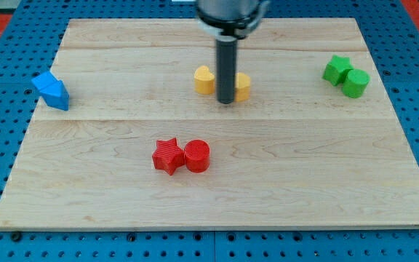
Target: Move the green star and green circle horizontal to the yellow blocks
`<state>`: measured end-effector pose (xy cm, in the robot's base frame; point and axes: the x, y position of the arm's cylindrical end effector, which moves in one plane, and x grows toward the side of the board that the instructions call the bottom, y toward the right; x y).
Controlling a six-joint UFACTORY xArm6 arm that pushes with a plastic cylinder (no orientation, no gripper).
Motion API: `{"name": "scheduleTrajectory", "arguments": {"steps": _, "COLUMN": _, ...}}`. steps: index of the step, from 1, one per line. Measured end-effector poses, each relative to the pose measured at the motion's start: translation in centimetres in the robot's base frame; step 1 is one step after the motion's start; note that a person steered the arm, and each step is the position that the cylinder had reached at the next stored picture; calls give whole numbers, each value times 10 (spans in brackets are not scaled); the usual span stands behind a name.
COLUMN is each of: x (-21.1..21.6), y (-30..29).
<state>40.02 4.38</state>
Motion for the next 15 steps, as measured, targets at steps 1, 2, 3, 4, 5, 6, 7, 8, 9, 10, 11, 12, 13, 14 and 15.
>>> {"name": "scheduleTrajectory", "arguments": {"steps": 1, "x": 3, "y": 8}}
{"name": "scheduleTrajectory", "arguments": {"steps": 2, "x": -2, "y": 26}}
{"name": "scheduleTrajectory", "arguments": {"steps": 3, "x": -8, "y": 42}}
{"name": "scheduleTrajectory", "arguments": {"steps": 4, "x": 23, "y": 51}}
{"name": "scheduleTrajectory", "arguments": {"steps": 5, "x": 29, "y": 130}}
{"name": "scheduleTrajectory", "arguments": {"steps": 6, "x": 29, "y": 204}}
{"name": "scheduleTrajectory", "arguments": {"steps": 7, "x": 12, "y": 244}}
{"name": "scheduleTrajectory", "arguments": {"steps": 8, "x": -23, "y": 245}}
{"name": "scheduleTrajectory", "arguments": {"steps": 9, "x": -35, "y": 245}}
{"name": "scheduleTrajectory", "arguments": {"steps": 10, "x": -54, "y": 237}}
{"name": "scheduleTrajectory", "arguments": {"steps": 11, "x": -54, "y": 195}}
{"name": "scheduleTrajectory", "arguments": {"steps": 12, "x": -60, "y": 159}}
{"name": "scheduleTrajectory", "arguments": {"steps": 13, "x": -81, "y": 182}}
{"name": "scheduleTrajectory", "arguments": {"steps": 14, "x": -108, "y": 168}}
{"name": "scheduleTrajectory", "arguments": {"steps": 15, "x": -101, "y": 123}}
